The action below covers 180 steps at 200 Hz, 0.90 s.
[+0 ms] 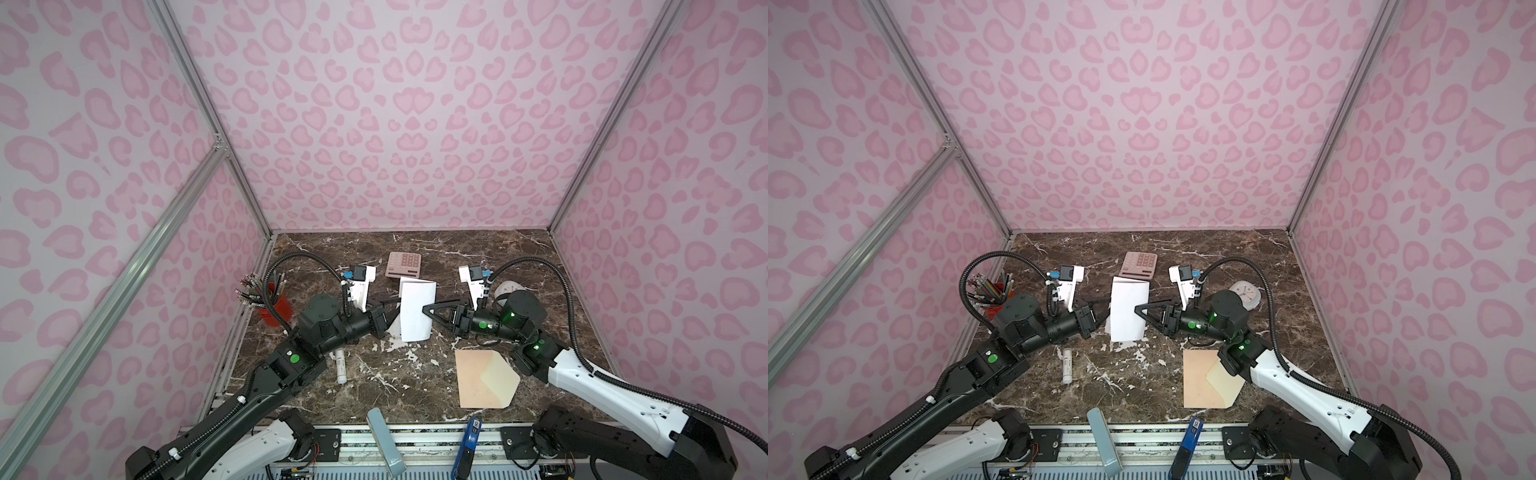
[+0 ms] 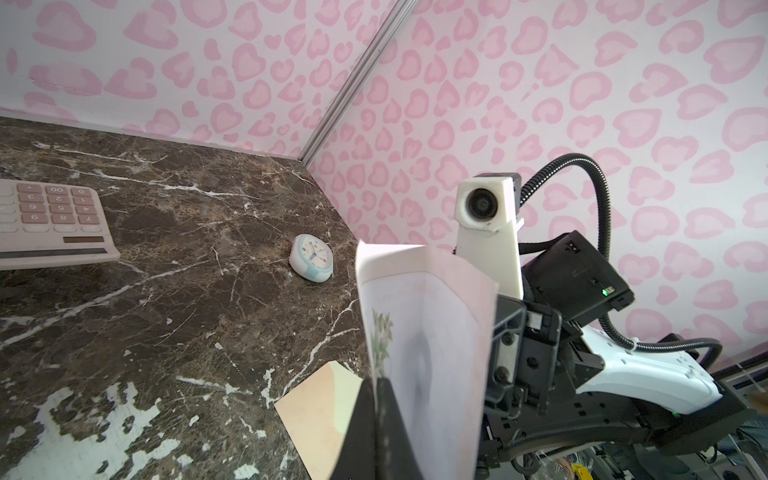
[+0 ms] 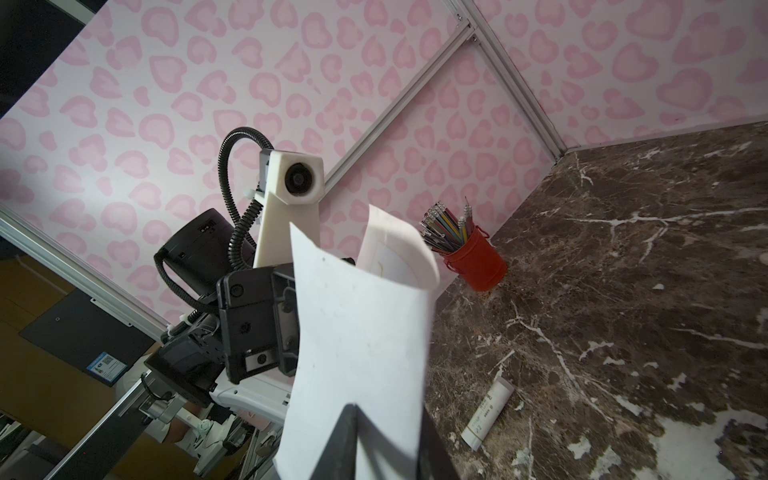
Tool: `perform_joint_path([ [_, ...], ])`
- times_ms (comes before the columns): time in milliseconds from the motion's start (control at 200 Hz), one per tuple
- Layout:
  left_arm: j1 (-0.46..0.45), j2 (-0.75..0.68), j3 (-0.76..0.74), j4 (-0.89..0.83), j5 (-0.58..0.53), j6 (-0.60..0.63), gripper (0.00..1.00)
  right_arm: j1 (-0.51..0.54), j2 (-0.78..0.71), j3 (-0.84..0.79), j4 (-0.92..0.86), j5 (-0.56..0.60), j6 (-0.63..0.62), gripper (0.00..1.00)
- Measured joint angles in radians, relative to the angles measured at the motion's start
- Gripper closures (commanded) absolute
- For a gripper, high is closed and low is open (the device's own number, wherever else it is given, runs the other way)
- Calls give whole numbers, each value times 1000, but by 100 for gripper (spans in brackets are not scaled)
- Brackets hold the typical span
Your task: Place the letter into the envelope and seal it
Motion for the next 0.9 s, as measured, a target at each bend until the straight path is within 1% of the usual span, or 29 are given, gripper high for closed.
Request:
perform_joint_path([
  [195,0,-9,0,-11,-1,8,96,0,0,3,0,0,0,81],
  [655,2,-32,-2,-26,-22,29,96,2,10,11,0,-1,0,93],
  [705,2,-34,-2,-26,-24,34,91,2,11,15,0,-1,0,94],
  [760,2,-38,1,-35,-27,37,82,2,13,19,-1,-2,0,96],
  [825,2,-50,14,-75,-40,51,66,2,13,27,-11,-4,-2,98],
  [835,2,-53,17,-82,-45,55,65,2,13,29,-13,-4,-4,98],
  [845,2,-56,19,-89,-49,58,60,2,13,31,-16,-4,-4,98],
  [860,2,-61,24,-100,-53,64,55,2,13,34,-20,-4,-5,98],
  [900,2,-77,37,-130,-71,83,46,2,13,43,-34,-4,-11,99],
])
